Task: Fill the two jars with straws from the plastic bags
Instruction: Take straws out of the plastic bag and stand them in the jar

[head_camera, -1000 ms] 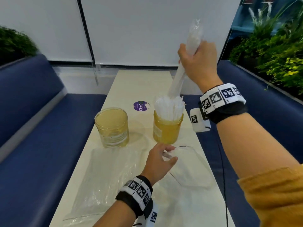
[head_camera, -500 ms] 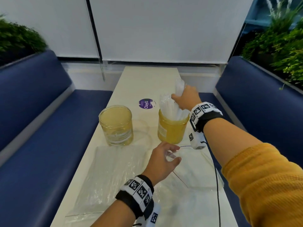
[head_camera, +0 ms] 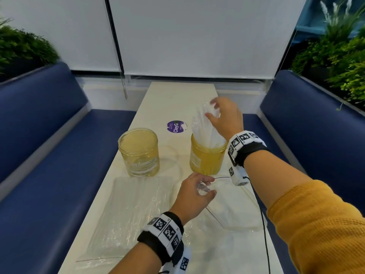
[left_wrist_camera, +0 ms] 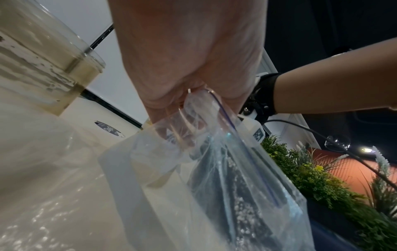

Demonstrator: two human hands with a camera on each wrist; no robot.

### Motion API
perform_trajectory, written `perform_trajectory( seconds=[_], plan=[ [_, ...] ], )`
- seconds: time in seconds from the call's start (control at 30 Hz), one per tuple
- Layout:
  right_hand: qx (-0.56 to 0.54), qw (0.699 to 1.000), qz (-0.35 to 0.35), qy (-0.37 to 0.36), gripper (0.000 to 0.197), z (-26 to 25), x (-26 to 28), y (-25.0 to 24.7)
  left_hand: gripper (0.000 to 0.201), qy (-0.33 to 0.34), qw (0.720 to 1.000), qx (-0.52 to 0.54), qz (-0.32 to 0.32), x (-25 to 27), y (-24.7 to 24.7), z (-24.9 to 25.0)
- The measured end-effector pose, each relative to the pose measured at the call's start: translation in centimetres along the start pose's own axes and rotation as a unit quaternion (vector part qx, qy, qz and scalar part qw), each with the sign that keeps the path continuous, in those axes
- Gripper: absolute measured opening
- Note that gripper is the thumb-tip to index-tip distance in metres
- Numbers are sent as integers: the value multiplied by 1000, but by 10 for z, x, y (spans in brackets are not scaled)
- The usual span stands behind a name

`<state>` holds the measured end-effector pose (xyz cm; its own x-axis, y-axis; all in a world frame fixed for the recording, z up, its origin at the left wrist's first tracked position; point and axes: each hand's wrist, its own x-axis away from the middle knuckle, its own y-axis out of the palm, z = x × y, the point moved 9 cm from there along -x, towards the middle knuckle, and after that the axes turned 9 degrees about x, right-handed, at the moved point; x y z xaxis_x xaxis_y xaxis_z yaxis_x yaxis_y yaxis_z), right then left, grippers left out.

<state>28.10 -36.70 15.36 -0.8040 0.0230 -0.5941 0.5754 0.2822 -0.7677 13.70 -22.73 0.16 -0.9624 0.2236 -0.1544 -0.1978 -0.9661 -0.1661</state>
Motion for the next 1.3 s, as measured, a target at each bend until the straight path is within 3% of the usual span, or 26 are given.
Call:
perform_trajectory(
  seconds=[0.03, 0.1, 0.17, 0.3, 0.33, 0.4, 0.5, 0.53, 0.57, 0.63, 0.67, 0.7, 0.77, 0.83, 0.87, 1.03, 1.13, 1.2, 1.3],
  plan=[
    [32, 999, -15, -5, 25, 0, 4, 6, 27, 1, 1000, -1, 0, 0, -1, 0],
    [112, 993, -45, -17, 51, -1, 15, 20, 26, 2, 1000, 0, 1, 1, -1, 0],
    [149, 989, -17, -14, 61, -5, 17, 15, 25, 4, 1000, 1, 1, 2, -2, 1],
    [48, 995, 69, -44, 40, -29, -14, -2, 25, -1, 1000, 10, -2, 2, -3, -1],
    [43, 995, 48, -70, 38, -38, -23, 2, 25, -3, 1000, 11, -4, 2, -3, -2],
    [92, 985, -88, -116, 42, -48, -32, 35, 26, -8, 1000, 8, -5, 1, -4, -1],
    [233, 912, -311, -132, 45, -33, -6, 85, 26, -11, 1000, 9, 2, 0, -8, -2],
    [235, 903, -333, -133, 46, -32, -1, 89, 26, -11, 1000, 11, 3, -1, -9, -3],
    [211, 916, -318, -122, 47, -32, -3, 84, 26, -11, 1000, 12, 4, -1, -10, -3],
    [142, 965, -208, -79, 51, -30, -23, 58, 26, -13, 1000, 12, 7, -2, -12, -6],
    [138, 979, -144, -51, 56, -23, -31, 42, 26, -13, 1000, 8, 8, -2, -13, -7],
    [153, 981, -122, -11, 70, -11, -35, 35, 26, -13, 1000, 2, 10, -3, -14, -8],
    [152, 957, -234, 76, 112, 18, -25, 51, 26, -17, 1000, 0, 14, -3, -16, -11],
    [126, 926, -347, 82, 126, 27, -3, 77, 26, -26, 999, 8, 19, -3, -19, -15],
    [116, 925, -356, 68, 118, 26, 3, 84, 26, -30, 999, 11, 19, -3, -19, -17],
    [122, 963, -241, 26, 65, 13, -19, 61, 26, -44, 998, 26, 20, -2, -22, -20],
    [90, 971, -219, 27, 60, 11, -27, 47, 26, -51, 998, 32, 23, -2, -22, -22],
    [70, 963, -259, 25, 69, 9, -14, 62, 25, -51, 998, 32, 20, -1, -20, -21],
    [46, 928, -369, 32, 73, 9, 17, 94, 25, -45, 999, 23, 15, 0, -18, -20]
  ],
)
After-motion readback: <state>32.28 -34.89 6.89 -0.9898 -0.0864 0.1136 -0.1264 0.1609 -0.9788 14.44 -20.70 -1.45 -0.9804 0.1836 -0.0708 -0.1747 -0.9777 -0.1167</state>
